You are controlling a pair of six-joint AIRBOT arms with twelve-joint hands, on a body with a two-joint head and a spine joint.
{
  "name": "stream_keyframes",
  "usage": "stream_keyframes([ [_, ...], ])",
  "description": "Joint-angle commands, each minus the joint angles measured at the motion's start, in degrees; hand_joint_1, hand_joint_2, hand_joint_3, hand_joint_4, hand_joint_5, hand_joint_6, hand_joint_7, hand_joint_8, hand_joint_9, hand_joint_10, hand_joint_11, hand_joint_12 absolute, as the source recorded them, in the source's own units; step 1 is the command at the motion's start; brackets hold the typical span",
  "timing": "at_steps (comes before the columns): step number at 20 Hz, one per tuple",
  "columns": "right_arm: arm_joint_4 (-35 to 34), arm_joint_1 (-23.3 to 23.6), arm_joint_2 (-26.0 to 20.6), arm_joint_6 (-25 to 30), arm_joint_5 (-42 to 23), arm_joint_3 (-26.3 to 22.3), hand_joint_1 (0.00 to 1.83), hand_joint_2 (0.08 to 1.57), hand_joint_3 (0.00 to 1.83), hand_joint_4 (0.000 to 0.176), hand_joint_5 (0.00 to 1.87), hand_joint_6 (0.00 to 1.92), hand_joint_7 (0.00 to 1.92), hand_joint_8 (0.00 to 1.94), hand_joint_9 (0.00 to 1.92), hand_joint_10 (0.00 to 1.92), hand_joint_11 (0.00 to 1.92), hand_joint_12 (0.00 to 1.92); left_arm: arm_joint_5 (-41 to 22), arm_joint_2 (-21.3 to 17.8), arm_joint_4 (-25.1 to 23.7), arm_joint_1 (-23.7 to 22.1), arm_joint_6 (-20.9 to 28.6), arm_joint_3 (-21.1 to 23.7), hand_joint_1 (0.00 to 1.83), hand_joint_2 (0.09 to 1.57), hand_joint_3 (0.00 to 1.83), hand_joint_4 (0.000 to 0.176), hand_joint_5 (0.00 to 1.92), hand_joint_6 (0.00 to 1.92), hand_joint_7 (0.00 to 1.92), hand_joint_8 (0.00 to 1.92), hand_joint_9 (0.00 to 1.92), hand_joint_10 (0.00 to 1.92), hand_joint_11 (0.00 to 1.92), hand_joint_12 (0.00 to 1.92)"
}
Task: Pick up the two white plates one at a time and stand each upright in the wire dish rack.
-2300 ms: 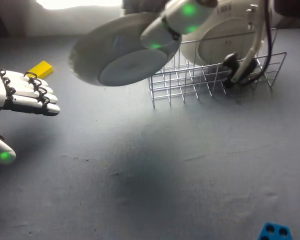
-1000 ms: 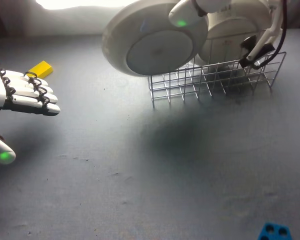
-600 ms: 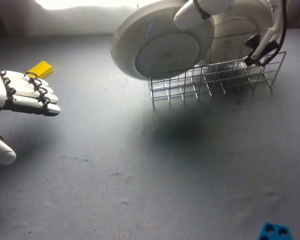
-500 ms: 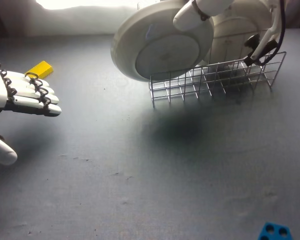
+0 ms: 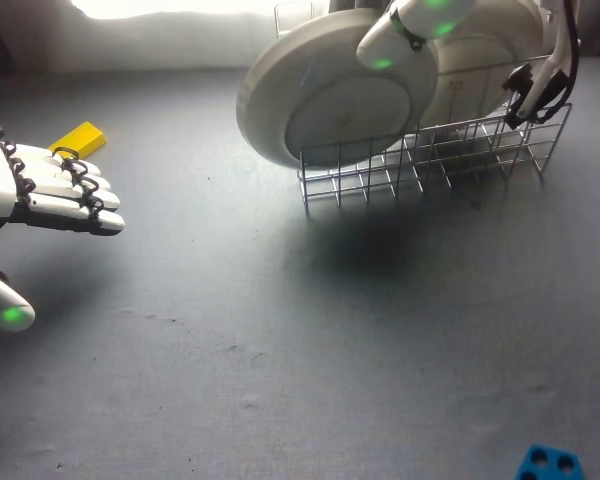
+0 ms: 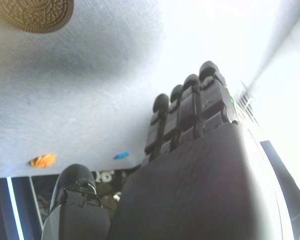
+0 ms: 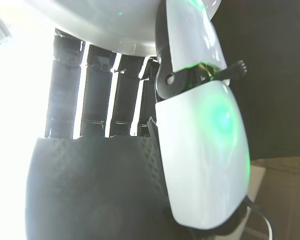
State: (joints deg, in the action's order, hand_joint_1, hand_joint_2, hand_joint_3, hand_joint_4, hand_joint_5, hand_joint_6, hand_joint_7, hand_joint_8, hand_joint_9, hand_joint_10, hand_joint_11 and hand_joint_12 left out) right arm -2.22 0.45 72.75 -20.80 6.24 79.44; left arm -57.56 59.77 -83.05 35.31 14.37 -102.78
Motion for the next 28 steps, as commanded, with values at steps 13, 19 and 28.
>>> stream_keyframes([
  [13, -0.41, -3.02, 0.08, -6.33, -11.44, 0.20, 1.40, 1.04, 0.00, 0.000, 1.05, 0.82, 1.14, 0.69, 1.12, 0.85, 0.97, 0.89, -1.51, -0.54, 3.27, -0.12, -0.12, 0.01, 0.00, 1.07, 0.00, 0.000, 0.07, 0.01, 0.01, 0.00, 0.00, 0.00, 0.00, 0.00],
  [19, 0.27, -3.31, 0.59, -7.04, -12.14, 0.13, 1.15, 1.16, 0.00, 0.000, 0.86, 1.15, 0.88, 0.52, 0.93, 0.18, 0.57, 1.09, -1.51, -0.54, 3.26, -0.12, -0.13, 0.02, 0.00, 1.08, 0.00, 0.000, 0.07, 0.00, 0.02, 0.01, 0.00, 0.00, 0.00, 0.00],
  [28, 5.07, -2.32, 0.67, -7.04, -12.85, -1.09, 1.18, 1.03, 0.00, 0.000, 0.82, 0.01, 0.90, 0.01, 0.88, 0.01, 0.43, 1.10, -1.51, -0.54, 3.17, -0.12, -0.13, 0.06, 0.00, 1.07, 0.00, 0.000, 0.08, 0.01, 0.02, 0.01, 0.00, 0.00, 0.00, 0.00],
])
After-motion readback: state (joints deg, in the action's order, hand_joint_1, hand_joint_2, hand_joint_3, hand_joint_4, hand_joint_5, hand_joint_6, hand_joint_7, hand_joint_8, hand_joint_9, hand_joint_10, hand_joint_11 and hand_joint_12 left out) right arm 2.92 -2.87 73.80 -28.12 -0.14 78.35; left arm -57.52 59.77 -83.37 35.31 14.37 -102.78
